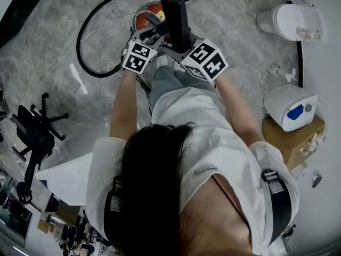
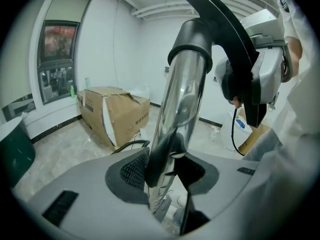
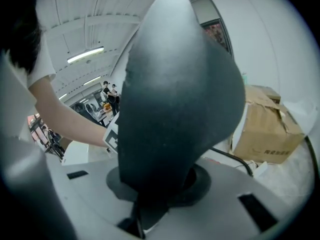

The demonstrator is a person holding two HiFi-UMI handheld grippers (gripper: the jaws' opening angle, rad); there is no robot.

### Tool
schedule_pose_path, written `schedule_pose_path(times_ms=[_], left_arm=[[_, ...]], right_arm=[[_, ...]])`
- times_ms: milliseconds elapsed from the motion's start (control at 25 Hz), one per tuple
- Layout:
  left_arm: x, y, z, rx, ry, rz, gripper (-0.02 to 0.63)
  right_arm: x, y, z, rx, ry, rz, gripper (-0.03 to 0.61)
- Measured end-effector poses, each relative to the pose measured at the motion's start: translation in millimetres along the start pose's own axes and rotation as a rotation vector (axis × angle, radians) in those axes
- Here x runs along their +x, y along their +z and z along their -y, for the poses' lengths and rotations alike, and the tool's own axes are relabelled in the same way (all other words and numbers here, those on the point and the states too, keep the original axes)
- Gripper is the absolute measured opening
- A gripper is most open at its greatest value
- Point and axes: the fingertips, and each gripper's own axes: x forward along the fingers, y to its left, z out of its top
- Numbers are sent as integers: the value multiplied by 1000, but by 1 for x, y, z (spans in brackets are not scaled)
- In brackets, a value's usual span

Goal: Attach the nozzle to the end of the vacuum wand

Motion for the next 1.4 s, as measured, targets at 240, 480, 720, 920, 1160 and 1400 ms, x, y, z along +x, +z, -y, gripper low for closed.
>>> schedule_pose_path(times_ms=[240, 480, 720, 920, 1160, 1400], left_arm=[[3, 1, -1, 22, 0, -9, 153], [3, 3, -2, 118, -4, -37, 137], [11, 3, -1, 109, -9, -37, 137], [15, 2, -4, 106, -11, -45, 137], [19, 2, -7, 107, -16, -47, 137], [25, 3, -10, 103, -17, -64, 137]], right_arm=[[2, -6, 3, -28, 7, -16, 97], [4, -2, 6, -65, -37, -73, 97], [6, -9, 10, -93, -27, -136, 100], [9, -3, 8, 29, 22, -106, 101], [11, 0, 12, 97, 30, -97, 101], [11, 2, 21, 131, 15, -66, 104]])
